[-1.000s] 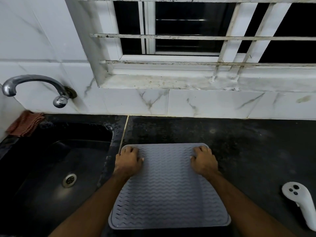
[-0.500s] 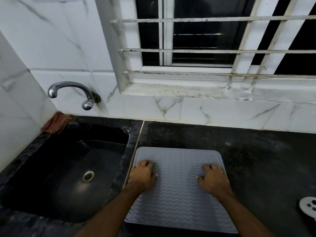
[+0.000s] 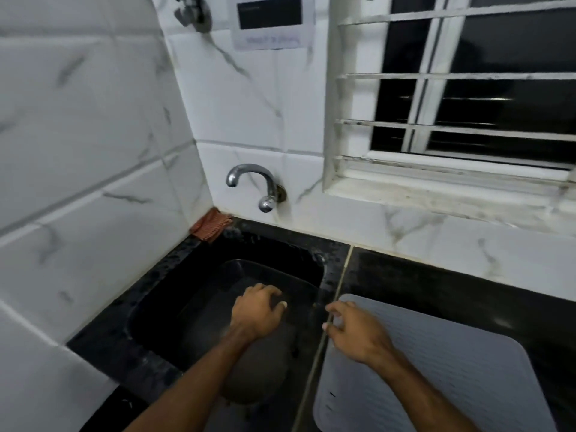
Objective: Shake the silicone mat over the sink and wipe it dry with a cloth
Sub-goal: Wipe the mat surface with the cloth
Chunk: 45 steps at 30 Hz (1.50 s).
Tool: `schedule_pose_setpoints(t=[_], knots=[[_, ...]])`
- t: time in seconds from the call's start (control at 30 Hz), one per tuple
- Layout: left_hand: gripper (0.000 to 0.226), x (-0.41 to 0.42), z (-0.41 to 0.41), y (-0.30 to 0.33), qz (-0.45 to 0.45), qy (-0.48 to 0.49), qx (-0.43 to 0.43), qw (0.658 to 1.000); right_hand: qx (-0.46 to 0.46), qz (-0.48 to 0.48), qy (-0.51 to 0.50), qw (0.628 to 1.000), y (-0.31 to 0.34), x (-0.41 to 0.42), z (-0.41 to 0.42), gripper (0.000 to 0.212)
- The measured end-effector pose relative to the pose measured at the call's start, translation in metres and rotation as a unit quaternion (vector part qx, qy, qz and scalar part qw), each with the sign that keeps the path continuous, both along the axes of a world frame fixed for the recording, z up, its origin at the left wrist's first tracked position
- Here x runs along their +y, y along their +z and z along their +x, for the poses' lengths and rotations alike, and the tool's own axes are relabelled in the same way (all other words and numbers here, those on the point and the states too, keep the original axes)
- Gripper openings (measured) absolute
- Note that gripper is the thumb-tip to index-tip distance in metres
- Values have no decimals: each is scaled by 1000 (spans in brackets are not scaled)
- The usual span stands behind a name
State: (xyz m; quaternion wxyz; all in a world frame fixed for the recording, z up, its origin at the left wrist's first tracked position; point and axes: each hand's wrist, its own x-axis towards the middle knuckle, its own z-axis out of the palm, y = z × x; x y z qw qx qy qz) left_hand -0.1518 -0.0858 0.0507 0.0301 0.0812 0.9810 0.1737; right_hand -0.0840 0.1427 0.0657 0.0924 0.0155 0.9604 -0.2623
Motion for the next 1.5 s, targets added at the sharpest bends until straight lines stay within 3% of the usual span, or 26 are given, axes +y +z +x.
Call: schedule_pose_setpoints(t=[0.27,0.4,0.57,0.87,0.97,1.1,1.2,1.3,1.37,1.43,1.5], knots=[[52,-178,-119,3,-46,98,-5,994,9,-30,59,998,5,-180,-137,55],[56,-231,-176,1,-45,112,-15,993,-58,-115,1,992,-5,-242,-219,57],[44,-258,-232,-11,7,63,-27,998,-171,-327,-164,915,-22,-303,-309,60],[33,-270,-300,-45,36,51,36,997,-204,-485,-283,802,-75,-364,-408,68],[37,-271,-309,-48,53,48,6,997,-187,-522,-312,771,-82,-376,-422,52],[35,-267,-315,-49,115,75,16,990,-154,-518,-337,771,-88,-385,-439,31],[27,-261,-316,-44,260,204,-6,944,-149,-529,-334,766,-79,-382,-434,29],[33,-246,-307,-31,474,318,-93,815,-163,-581,-305,737,-62,-366,-406,20],[40,-235,-296,-23,569,314,-202,733,-173,-619,-271,717,-48,-346,-375,20],[54,-220,-281,-23,576,264,-320,705,-169,-649,-236,703,-35,-320,-336,30],[55,-205,-267,-28,579,221,-404,673,-164,-673,-205,692,-25,-297,-299,43]])
